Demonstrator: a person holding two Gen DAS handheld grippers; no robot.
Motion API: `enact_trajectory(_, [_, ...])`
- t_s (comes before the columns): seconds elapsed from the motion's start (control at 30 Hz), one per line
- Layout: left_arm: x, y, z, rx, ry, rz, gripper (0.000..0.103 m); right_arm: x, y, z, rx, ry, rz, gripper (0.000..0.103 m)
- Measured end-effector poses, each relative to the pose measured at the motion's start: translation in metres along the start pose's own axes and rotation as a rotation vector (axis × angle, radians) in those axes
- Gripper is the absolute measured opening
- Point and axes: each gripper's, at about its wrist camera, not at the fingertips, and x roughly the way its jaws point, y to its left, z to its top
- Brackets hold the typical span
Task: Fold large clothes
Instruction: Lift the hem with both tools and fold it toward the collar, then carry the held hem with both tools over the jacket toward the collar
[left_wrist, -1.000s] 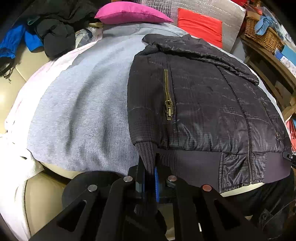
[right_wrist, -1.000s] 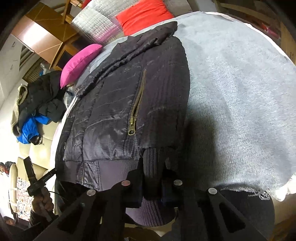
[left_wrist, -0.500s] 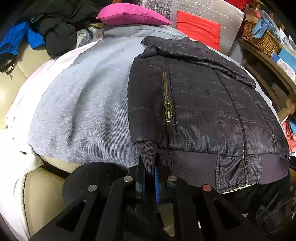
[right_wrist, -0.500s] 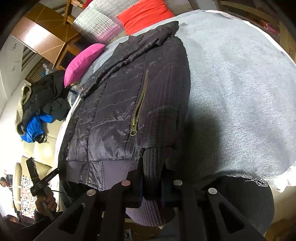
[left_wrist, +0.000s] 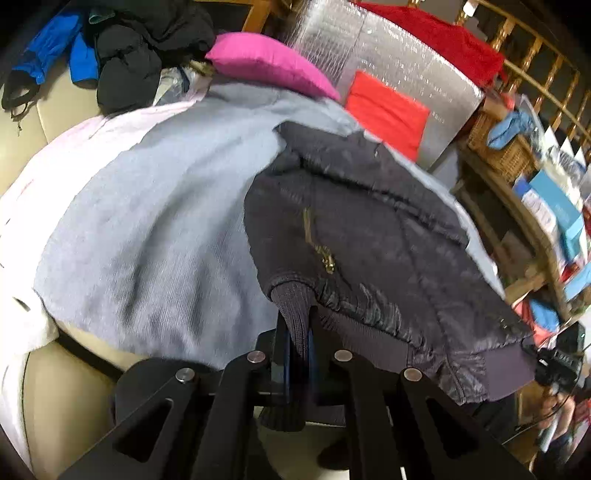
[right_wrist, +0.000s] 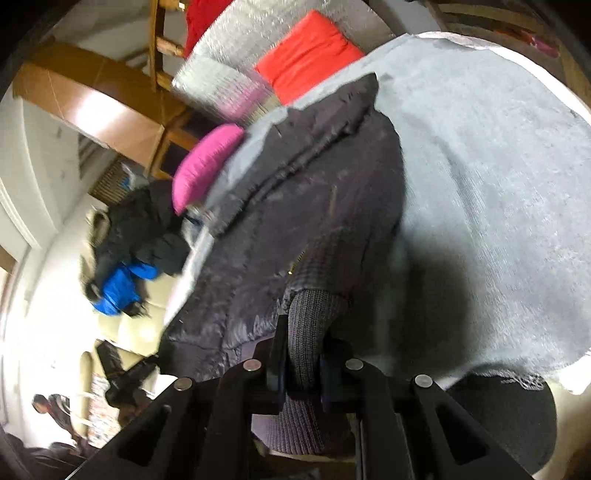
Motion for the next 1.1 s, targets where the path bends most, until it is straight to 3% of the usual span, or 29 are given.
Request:
enact_trajectory(0.37, [-0.022,-0.015,0.038,-0.039,-0.126,-0.092,0.008,-0.026,0.026,0.03,0.001,-0.143,0.136,0.013])
enact_trajectory(0.63, [-0.012,-0.015,0.031,-0.026,-0.087,-0.054,0.008,-0.017,0.017,0.023,0.027,-0.138,0.132,0.013])
enact_trajectory(0.93, [-0.019,-0.016,0.042,-0.024,-0.124,-0.065,0.008,-0.025,0.025,0.033,0.003,-0.167,0.146,0.013])
enact_trajectory(1.1, [-0.011,-0.013,0.04,-0.031,-0.101,-0.051,0.008,-0.023,0.026,0.033,-0.002,-0.167,0.138,0.013])
